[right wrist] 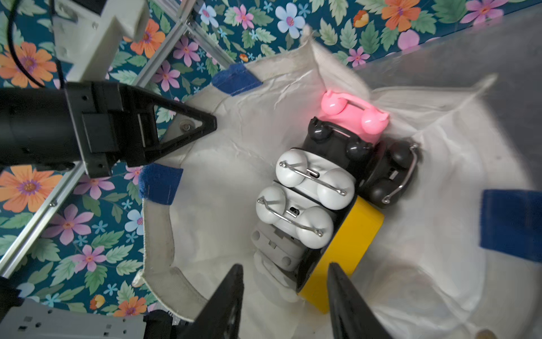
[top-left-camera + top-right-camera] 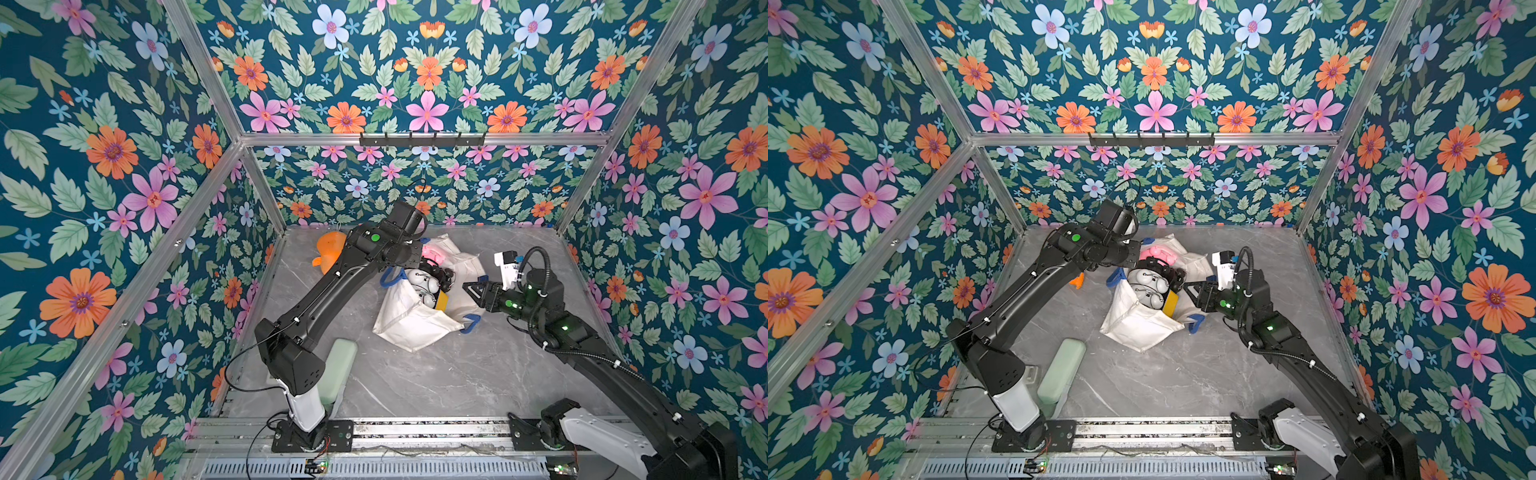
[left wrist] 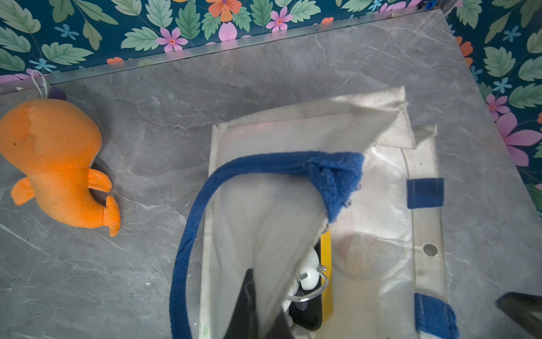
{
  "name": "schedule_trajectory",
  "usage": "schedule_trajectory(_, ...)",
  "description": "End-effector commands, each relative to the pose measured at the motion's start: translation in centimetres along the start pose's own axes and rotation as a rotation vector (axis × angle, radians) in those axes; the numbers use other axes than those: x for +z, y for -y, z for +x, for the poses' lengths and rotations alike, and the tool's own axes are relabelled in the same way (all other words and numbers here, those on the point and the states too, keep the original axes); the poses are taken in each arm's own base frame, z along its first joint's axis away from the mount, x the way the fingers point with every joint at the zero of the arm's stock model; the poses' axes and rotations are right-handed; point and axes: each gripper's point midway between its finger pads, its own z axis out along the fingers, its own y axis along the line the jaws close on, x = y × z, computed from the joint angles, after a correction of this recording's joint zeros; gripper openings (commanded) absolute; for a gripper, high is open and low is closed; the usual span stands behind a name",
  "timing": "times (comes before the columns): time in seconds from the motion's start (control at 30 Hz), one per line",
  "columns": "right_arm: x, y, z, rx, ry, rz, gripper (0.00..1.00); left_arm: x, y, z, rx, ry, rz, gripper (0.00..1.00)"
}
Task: Take the alarm clock out of the canvas bag
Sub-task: Pick up the canvas bag from the center of the board.
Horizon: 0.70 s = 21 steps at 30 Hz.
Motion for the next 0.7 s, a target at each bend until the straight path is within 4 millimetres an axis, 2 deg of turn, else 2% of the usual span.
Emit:
schedule_trajectory(0.0,1.1,0.8,-1.1,-0.032,0.035,0.095,0.48,-1.2,1.3,-2.1,0.024,0.083,0.068,0.00)
schedule_trajectory(0.13,3.1,2.5,-0.6,0.075,0.038,0.127,0.48,-2.0,1.7,-2.8,0.036,0.118,0.092,0.00)
schedule_trajectory(0.27,4.3,3.6,0.0,0.106,0.025,0.146,0.45,-2.3,3.6,-3.1,0.070,0.137,0.176,0.00)
schedule_trajectory(0.5,4.9,7.2,1.0,0.174,0.044,0.293,0.44,-2.5,3.6,-3.3,0.091,0.149,0.163,0.00)
schedule_trajectory(0.53,5.0,7.6,1.1,0.182,0.047,0.309,0.44,-2.8,4.0,-3.9,0.090,0.178,0.176,0.00)
schedule_trajectory(0.67,5.3,8.7,1.5,0.183,0.056,0.339,0.44,-2.8,4.9,-4.0,0.095,0.194,0.207,0.00)
